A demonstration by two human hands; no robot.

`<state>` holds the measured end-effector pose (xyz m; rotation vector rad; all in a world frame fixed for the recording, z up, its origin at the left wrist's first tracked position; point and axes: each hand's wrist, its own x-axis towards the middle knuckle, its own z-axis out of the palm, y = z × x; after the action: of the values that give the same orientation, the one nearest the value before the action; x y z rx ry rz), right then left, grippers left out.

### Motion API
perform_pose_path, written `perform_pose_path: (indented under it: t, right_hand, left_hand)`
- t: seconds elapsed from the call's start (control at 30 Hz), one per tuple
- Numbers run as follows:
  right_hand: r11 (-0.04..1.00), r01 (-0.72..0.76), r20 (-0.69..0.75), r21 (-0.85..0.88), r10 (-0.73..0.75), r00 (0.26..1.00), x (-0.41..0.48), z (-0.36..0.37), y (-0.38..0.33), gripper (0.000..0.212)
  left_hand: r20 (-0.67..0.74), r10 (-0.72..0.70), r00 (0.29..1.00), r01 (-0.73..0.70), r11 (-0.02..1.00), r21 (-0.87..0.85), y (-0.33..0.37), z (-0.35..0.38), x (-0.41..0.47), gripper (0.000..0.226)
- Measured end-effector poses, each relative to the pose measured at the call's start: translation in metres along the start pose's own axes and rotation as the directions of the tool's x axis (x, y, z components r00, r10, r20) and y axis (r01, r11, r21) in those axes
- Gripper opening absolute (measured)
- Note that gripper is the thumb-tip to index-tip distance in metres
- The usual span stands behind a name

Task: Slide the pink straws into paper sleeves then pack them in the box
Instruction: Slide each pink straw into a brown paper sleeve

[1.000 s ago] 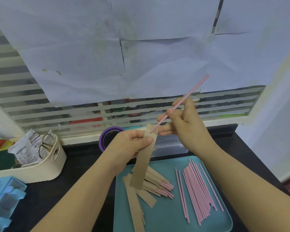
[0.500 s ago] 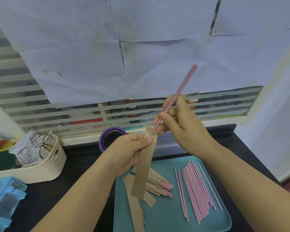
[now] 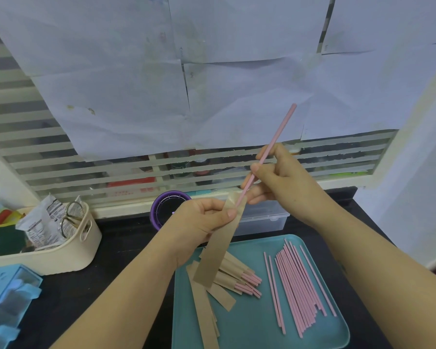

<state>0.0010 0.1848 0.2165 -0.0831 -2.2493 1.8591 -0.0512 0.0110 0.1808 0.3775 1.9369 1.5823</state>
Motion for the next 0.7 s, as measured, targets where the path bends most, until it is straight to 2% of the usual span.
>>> perform_pose_path:
  t: [0.13,0.4,0.7]
  right_hand:
    - [0.999,-0.033,0.012,0.005,0.033,0.999,0.002,-0.002,0.003,0.008]
    - [0.99,-0.133,0.177,0.041,0.124,0.976,0.009,-0.019,0.002,0.008]
    - [0.981,-0.192,0.129,-0.032,0.195,0.972,0.016,-0.013,0.011,0.012]
  left_hand:
    - [0.001,-0.004,1.0,0.004,1.0,-0.01,-0.002,0.0,0.0,0.018]
    - [0.088,-0.026,0.996,0.03,0.998,-0.048,-0.002,0.0,0.001,0.018]
    - [0.13,-0.036,0.991,0.049,0.994,-0.094,-0.006,0.004,0.006,0.022]
